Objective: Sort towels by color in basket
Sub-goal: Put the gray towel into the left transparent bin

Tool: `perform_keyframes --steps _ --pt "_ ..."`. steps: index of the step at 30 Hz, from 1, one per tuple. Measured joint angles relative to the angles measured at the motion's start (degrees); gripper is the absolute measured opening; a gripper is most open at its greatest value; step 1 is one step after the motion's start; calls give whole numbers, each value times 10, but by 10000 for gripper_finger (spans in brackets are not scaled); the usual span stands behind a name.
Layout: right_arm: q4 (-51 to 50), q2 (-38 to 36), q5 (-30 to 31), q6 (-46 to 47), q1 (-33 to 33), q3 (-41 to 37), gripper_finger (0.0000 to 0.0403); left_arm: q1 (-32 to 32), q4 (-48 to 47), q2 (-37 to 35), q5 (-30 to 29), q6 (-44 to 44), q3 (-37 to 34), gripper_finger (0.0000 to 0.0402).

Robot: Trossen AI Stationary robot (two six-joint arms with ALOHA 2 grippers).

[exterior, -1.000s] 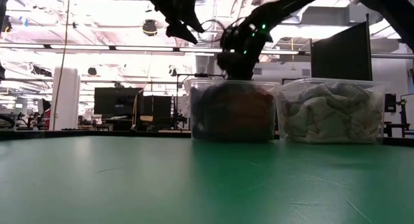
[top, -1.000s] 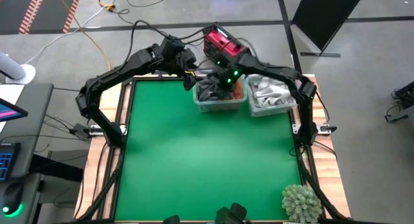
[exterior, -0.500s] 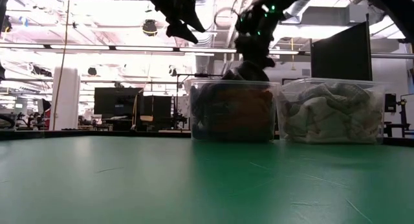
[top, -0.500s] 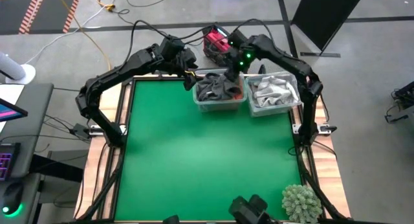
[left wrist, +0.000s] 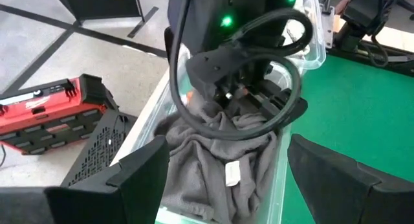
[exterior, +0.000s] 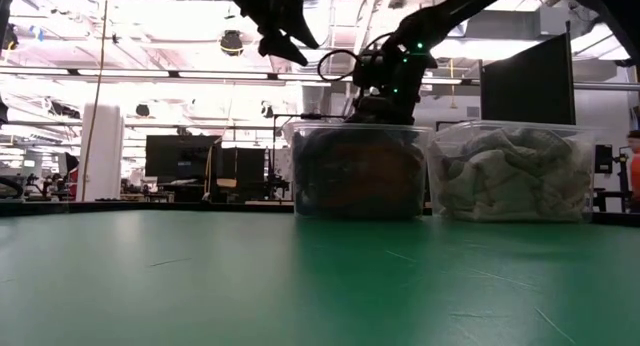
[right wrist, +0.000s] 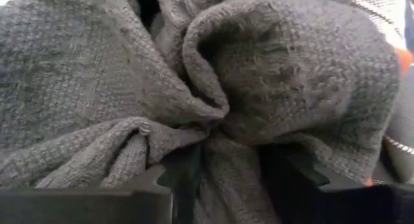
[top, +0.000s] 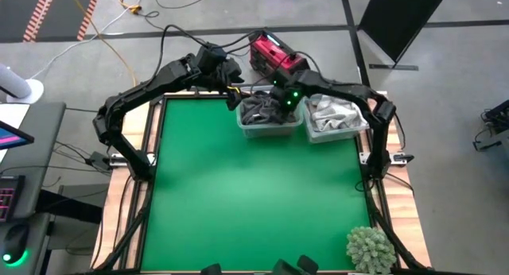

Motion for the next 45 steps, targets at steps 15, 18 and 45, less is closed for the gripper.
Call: perform_keyframes --steps 15,18,45 --pt "-152 4 -12 17 -49 210 190 0 10 0 1 -1 0 302" --pt "-179 3 -12 16 -57 256 197 0 10 0 2 -7 0 302" --pt "-361 -178 110 89 -27 404 192 -85 455 145 8 -104 -167 302"
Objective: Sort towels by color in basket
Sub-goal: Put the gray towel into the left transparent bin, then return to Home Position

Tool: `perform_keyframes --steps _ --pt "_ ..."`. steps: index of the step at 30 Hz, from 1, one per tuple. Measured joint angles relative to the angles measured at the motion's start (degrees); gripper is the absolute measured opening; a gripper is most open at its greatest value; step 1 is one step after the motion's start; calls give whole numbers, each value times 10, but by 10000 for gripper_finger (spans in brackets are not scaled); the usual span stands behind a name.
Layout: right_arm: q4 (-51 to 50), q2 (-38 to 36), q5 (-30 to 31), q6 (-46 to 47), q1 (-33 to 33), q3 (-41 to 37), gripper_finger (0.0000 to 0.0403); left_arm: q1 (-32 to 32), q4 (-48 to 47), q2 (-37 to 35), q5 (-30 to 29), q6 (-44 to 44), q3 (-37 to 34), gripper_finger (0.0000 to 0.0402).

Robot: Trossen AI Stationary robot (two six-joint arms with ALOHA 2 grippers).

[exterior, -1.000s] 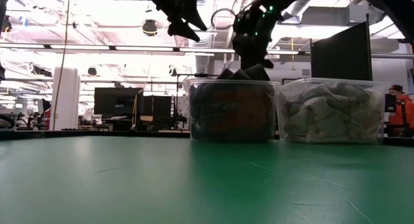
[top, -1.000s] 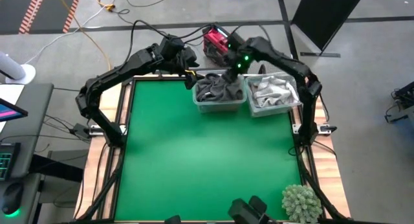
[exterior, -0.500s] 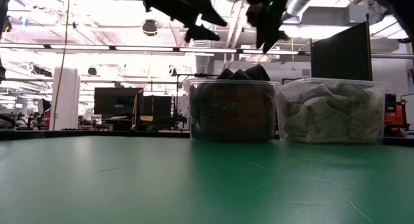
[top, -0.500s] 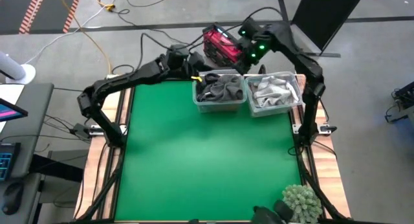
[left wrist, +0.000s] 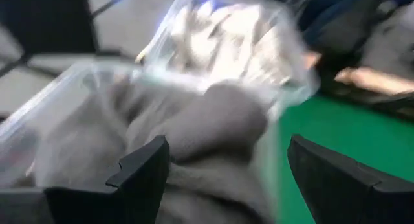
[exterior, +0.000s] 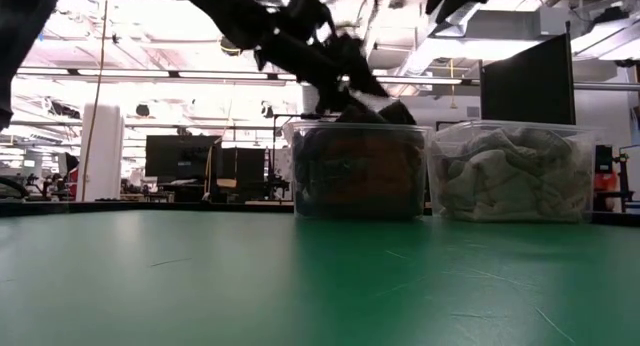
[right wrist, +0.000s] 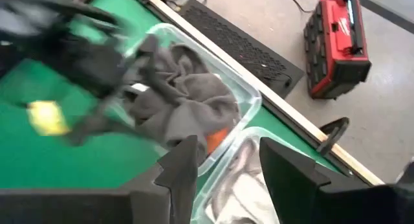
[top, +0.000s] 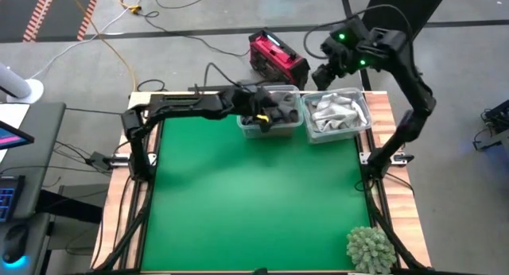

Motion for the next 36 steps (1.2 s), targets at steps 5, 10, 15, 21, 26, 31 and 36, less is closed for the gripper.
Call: perform_keyframes --steps 5,10,15,21,26,31,36 --pt "-5 -20 7 16 39 0 192 10 -73 61 -74 -16 32 302" --pt "-6 -34 37 31 74 -9 192 25 -147 87 -57 -45 65 302" --pt "-5 -37 56 35 84 -22 191 26 -169 84 -40 -36 89 302" --pt "-5 -58 57 16 79 -23 191 26 -240 52 -31 4 135 302" --pt "8 -108 64 -4 66 -29 191 26 -294 6 -31 34 141 302" --pt "115 -190 65 -15 69 -133 191 15 -298 -50 -31 67 142 302" --pt "237 -288 64 -7 84 -330 191 -18 -293 -104 -35 133 142 302"
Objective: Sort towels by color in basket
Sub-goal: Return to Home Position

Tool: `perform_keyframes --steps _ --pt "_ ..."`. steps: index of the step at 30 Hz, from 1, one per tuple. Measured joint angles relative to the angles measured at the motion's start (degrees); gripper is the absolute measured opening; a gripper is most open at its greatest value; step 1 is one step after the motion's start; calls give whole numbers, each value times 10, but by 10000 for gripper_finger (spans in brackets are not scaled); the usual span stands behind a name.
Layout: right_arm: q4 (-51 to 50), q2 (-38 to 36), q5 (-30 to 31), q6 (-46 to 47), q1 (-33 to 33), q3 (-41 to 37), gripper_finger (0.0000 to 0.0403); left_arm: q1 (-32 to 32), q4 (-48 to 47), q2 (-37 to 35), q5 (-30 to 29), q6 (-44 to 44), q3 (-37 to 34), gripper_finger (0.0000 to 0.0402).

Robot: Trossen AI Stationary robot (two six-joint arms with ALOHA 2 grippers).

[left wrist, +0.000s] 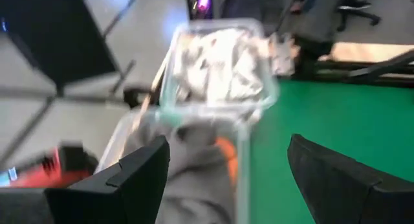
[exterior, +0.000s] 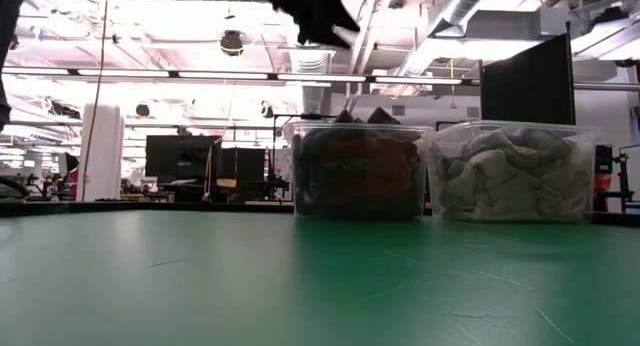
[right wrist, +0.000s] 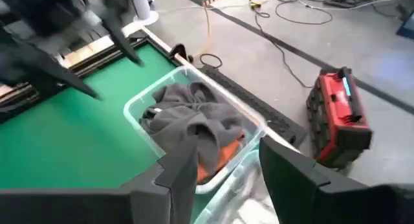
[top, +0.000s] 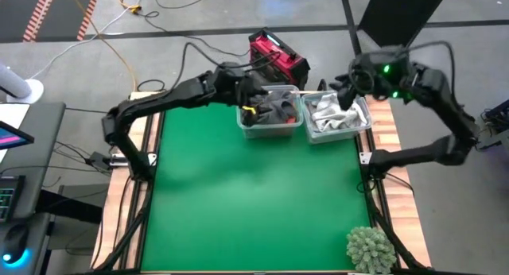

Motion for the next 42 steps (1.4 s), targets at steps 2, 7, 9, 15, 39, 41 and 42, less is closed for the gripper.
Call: perform_keyframes --steps 2,7,9,15,39,41,42 --pt "57 -42 -2 15 6 -89 191 -17 1 -23 -6 24 0 302" --pt "218 -144 -10 58 37 -296 191 -59 12 -82 -18 28 -41 302" --pt "282 -177 -10 74 54 -366 191 -71 13 -102 -27 1 -73 302" --pt "457 -259 -11 142 110 -554 191 -100 50 -175 -70 -101 -207 302" --pt "688 -339 10 400 230 -801 178 -162 112 -510 -75 -296 -595 302" --pt "652 -354 9 421 239 -801 173 -164 109 -532 -75 -312 -603 302" --pt "647 -359 8 437 244 -802 172 -165 109 -542 -75 -315 -606 302"
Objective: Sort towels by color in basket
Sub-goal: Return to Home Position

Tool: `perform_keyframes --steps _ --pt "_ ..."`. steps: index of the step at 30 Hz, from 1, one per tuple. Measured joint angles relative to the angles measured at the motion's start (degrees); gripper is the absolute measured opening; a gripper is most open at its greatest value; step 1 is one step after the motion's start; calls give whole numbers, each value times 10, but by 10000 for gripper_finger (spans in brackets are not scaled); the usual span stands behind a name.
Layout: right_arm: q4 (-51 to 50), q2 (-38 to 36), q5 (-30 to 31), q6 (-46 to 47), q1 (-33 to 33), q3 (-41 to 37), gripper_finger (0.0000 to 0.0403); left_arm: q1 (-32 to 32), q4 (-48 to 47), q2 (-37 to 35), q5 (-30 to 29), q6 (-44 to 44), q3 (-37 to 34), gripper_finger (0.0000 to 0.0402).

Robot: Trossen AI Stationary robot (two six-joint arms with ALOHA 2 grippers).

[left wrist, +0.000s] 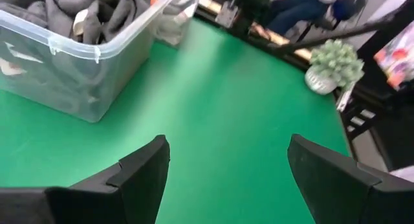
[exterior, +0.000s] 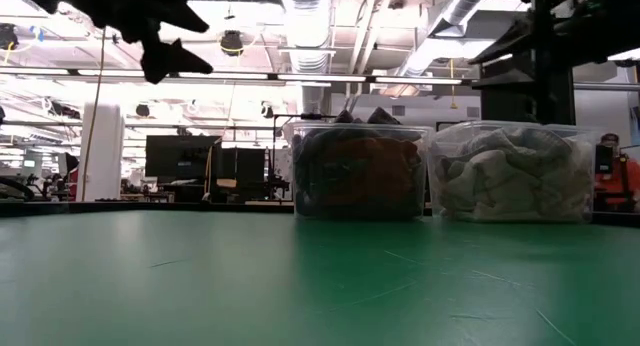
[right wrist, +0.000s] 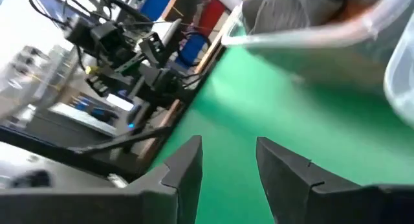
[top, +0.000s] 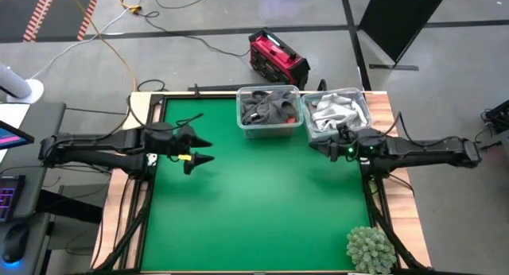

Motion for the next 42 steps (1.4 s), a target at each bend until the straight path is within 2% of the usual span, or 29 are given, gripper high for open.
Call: perform_keyframes --steps 4,7,16,19,24,28,30,34,39,42 --pt "-1 -5 -2 71 16 0 171 0 -23 -31 10 -65 -3 302" --pt "-13 -4 -2 56 25 0 173 0 -29 -40 13 -93 -3 302" --pt "-31 -4 12 51 27 0 173 0 -54 -38 3 -11 -17 302" --pt "-18 -11 40 -7 31 0 173 0 -24 -39 -22 13 -38 302" --pt "31 -52 80 -169 46 1 173 -1 81 -39 -36 27 -94 302" --pt "29 -100 91 -264 45 1 173 -16 186 -39 -36 24 -143 302" --pt "24 -128 90 -301 45 1 173 -28 210 -44 -36 34 -160 302" --pt "-27 -192 91 -323 42 1 173 -45 208 -60 -36 53 -176 302" --pt "-116 -277 91 -294 39 1 173 -49 191 -85 -38 61 -185 302" --pt "-114 -287 91 -302 39 3 173 -49 158 -107 -50 77 -185 302"
